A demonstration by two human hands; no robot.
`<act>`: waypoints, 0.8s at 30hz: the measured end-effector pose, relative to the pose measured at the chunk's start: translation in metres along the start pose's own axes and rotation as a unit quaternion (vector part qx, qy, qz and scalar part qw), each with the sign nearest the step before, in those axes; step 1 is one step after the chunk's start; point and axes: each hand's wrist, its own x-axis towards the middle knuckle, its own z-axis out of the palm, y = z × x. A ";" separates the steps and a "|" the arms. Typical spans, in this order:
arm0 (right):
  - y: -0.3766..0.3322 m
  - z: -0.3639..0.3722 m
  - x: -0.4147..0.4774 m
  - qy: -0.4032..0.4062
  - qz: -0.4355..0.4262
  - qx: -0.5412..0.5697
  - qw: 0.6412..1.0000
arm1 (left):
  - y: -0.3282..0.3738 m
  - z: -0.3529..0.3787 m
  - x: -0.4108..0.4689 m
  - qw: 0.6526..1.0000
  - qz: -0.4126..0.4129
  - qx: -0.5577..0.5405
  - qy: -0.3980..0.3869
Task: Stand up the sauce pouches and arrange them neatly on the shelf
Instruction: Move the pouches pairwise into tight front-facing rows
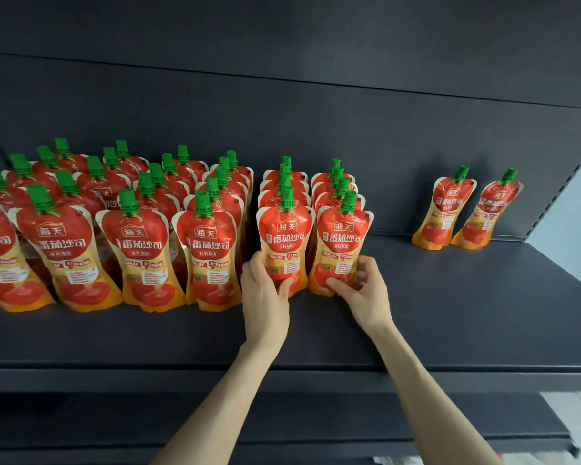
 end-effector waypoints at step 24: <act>-0.001 0.003 -0.001 -0.009 -0.012 -0.035 0.999 | 0.001 0.005 0.005 0.997 -0.042 0.058 0.005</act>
